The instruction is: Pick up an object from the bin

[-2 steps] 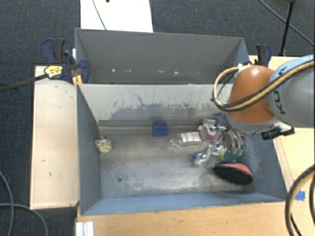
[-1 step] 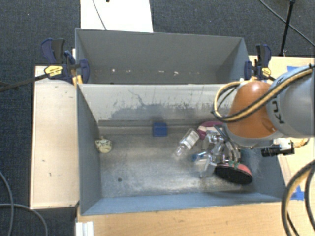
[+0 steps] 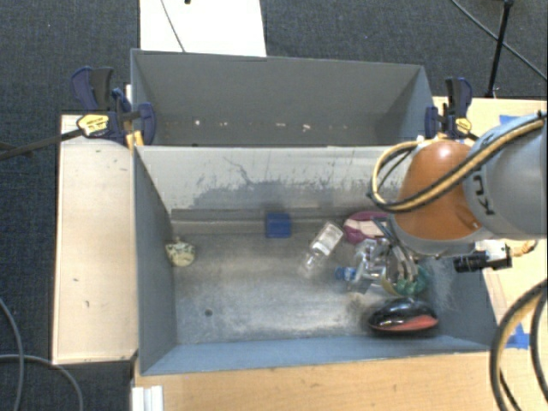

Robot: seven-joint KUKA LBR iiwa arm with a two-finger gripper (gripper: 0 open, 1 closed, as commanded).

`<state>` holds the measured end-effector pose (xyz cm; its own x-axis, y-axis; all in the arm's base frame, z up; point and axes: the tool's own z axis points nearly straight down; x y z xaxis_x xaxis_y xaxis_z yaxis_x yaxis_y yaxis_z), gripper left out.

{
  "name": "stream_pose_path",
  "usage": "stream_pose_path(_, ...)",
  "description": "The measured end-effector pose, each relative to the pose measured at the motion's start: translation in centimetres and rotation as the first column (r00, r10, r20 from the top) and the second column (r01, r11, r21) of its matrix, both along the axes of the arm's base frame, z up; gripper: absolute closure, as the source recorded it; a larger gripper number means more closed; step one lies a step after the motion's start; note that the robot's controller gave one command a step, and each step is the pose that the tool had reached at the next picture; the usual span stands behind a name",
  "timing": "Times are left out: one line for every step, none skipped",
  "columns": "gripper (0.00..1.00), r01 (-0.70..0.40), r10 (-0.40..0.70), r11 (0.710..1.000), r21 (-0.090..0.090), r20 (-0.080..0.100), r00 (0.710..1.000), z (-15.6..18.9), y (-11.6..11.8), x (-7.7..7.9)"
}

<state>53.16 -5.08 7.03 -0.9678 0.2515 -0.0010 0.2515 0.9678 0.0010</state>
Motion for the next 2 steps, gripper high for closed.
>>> stream_pose_path(1.0, -0.01, 0.01, 1.0, 0.0, 0.007, 1.0, 10.07, 2.06, -1.89)
stream_pose_path(0.0, -0.009, 0.009, 1.0, 0.0, 0.001, 1.0, 9.65, 1.99, -2.0)
